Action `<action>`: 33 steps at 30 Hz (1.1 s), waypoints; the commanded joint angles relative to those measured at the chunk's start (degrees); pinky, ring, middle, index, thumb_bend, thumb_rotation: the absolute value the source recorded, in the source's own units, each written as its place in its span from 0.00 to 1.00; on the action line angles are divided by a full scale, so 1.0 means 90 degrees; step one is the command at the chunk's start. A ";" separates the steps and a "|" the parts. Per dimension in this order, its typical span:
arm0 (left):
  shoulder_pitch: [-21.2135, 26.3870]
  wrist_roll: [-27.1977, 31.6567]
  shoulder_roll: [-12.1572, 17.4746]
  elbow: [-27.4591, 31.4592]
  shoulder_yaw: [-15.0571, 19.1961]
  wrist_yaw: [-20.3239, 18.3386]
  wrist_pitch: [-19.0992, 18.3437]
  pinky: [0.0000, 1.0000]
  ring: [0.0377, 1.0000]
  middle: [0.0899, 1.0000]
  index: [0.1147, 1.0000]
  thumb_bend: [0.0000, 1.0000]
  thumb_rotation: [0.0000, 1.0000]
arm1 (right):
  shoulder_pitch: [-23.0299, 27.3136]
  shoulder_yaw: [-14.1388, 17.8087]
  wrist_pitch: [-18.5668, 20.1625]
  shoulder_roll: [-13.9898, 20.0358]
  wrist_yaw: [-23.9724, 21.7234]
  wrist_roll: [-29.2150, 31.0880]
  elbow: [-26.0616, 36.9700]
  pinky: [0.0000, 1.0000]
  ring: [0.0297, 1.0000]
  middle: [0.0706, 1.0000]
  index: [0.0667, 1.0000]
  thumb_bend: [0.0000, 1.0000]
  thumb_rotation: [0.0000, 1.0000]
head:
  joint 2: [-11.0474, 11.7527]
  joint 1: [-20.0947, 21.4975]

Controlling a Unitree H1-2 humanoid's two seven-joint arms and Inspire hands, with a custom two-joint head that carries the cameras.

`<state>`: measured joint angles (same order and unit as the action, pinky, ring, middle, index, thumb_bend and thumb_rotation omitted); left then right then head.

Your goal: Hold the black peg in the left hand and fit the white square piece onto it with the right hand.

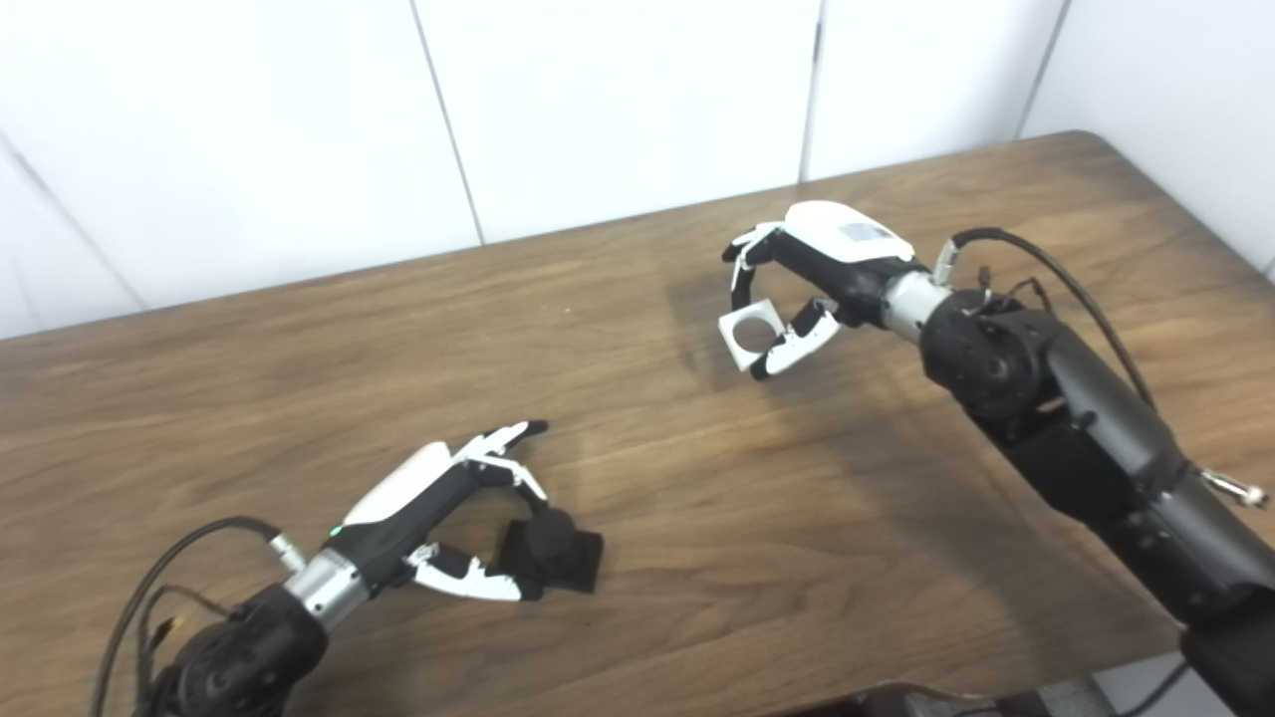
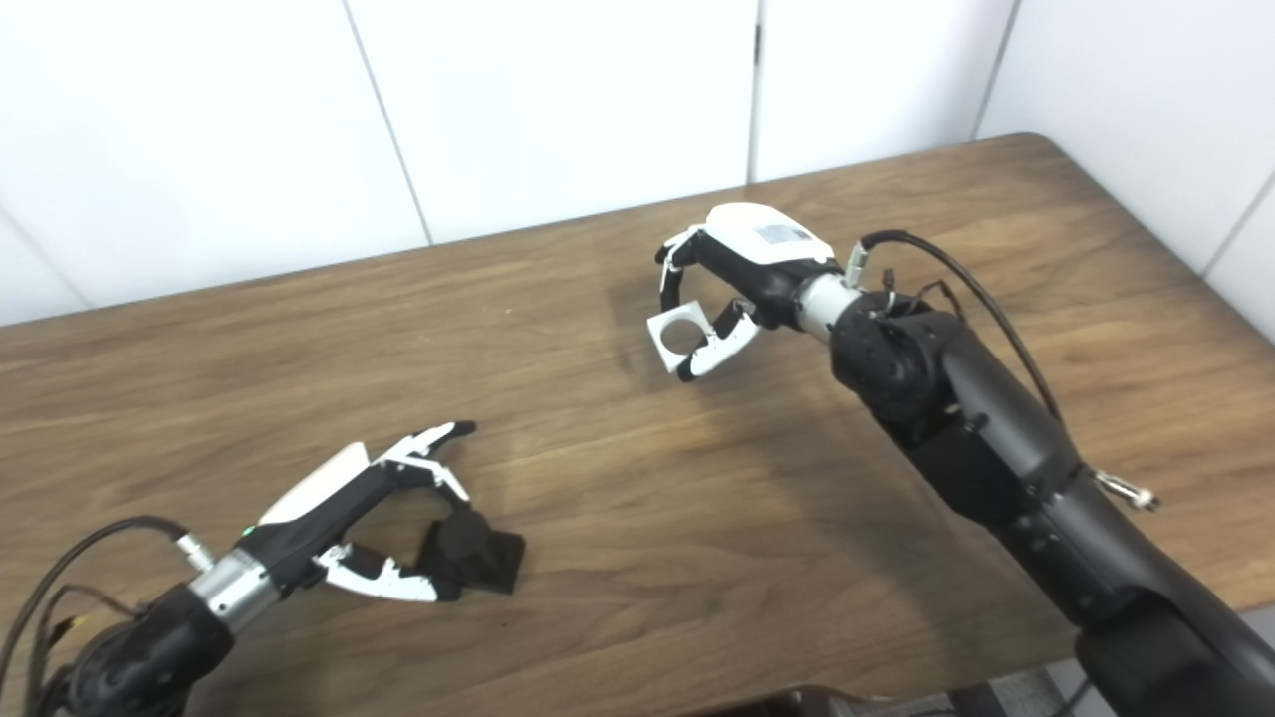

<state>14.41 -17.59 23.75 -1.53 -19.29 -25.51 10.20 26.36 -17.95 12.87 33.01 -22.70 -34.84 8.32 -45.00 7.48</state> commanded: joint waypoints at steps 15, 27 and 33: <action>0.0086 -0.0563 -0.0212 -0.0042 -0.0258 -0.0032 -0.0454 1.00 1.00 1.00 0.42 0.52 0.08 | -0.0025 0.0196 -0.0508 0.0003 -0.0571 0.0580 0.1639 0.77 0.90 0.84 0.44 0.52 0.14 | 0.0040 -0.1014; 0.0130 -0.0774 -0.0382 0.0019 -0.0373 -0.0005 -0.0685 1.00 1.00 1.00 0.42 0.52 0.08 | -0.0143 0.0189 -0.0410 -0.0070 -0.1110 0.0853 0.2454 0.84 0.90 0.83 0.44 0.52 0.14 | -0.0027 -0.1580; 0.0159 -0.0750 -0.0447 0.0018 -0.0400 0.0003 -0.0811 1.00 1.00 1.00 0.42 0.52 0.08 | -0.0190 0.0140 -0.0481 -0.0196 -0.1280 0.1044 0.2621 0.84 0.90 0.83 0.44 0.52 0.14 | -0.0061 -0.1646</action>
<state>15.85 -22.24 19.81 -0.68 -21.35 -24.24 5.12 22.87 -17.17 10.14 31.66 -34.26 -26.53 29.54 -45.53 -7.29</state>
